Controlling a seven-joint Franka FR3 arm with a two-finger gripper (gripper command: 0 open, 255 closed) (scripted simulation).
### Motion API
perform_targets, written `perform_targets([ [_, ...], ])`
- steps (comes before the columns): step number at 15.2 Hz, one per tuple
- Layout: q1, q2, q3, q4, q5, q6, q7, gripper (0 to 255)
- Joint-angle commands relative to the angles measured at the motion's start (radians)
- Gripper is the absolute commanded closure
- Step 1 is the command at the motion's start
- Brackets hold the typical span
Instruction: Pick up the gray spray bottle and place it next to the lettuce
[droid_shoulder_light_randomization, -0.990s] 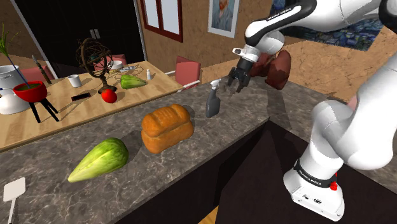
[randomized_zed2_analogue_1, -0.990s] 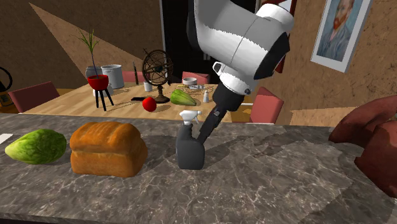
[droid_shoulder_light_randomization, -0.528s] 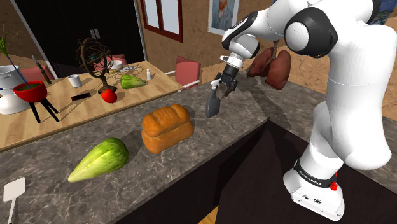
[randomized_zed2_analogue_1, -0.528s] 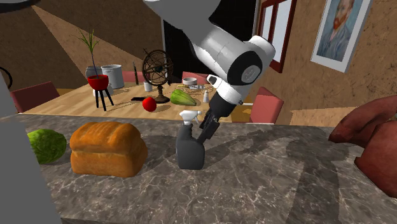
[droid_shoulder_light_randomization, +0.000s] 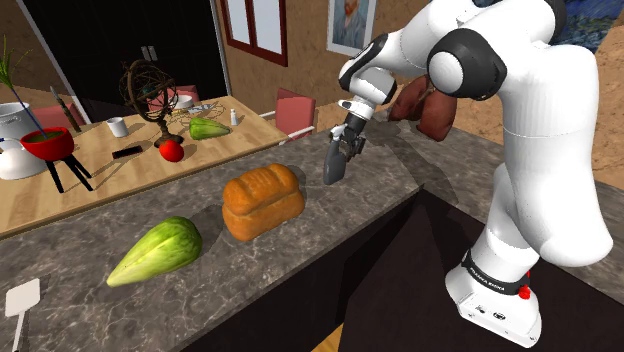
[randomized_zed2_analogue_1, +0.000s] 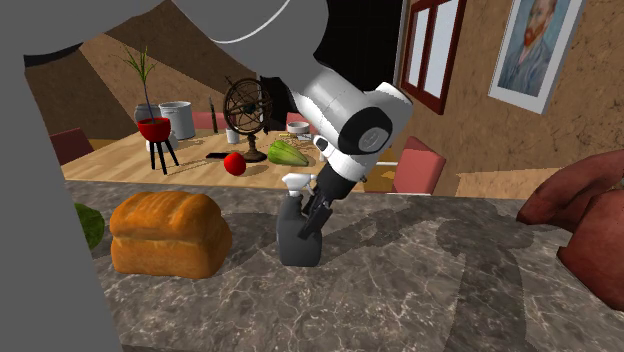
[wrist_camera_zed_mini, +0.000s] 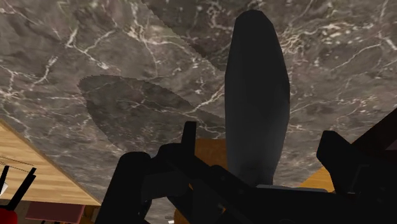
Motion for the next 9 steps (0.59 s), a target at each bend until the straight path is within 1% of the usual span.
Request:
perform_targets([
  [1, 0.0, 0.005, 0.005, -0.004, 0.007, 0.006, -0.004, 0],
  [8, 0.0, 0.005, 0.005, -0.004, 0.007, 0.006, -0.004, 0],
  [9, 0.0, 0.005, 0.005, -0.004, 0.007, 0.006, -0.004, 255],
])
